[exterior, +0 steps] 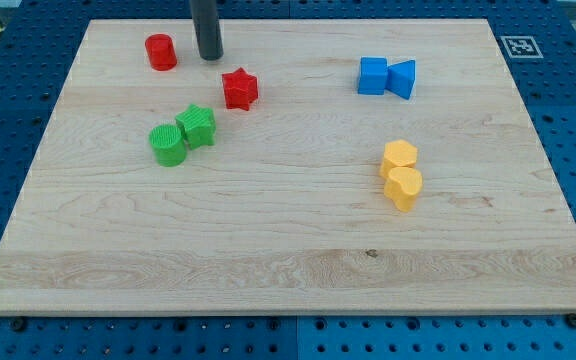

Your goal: Move the red circle slightly downwards

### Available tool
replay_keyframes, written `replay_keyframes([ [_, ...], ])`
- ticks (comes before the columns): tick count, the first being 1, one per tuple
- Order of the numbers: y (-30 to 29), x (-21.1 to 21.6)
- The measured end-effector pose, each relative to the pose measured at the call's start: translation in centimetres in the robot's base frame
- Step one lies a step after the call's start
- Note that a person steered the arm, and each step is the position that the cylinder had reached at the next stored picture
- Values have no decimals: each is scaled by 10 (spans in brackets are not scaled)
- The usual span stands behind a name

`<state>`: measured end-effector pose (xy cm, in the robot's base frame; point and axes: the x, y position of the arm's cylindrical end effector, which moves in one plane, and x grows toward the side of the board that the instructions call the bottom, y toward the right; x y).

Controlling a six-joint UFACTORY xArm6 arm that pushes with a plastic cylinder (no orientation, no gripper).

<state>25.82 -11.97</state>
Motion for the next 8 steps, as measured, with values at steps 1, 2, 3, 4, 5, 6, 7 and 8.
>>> replay_keyframes([
  [1,-35,-21],
  [2,-66,-32],
  [3,-75,-30],
  [4,-76,-26],
  [5,-76,-18],
  [6,-76,-5],
  [7,-76,1],
  [8,-96,1],
])
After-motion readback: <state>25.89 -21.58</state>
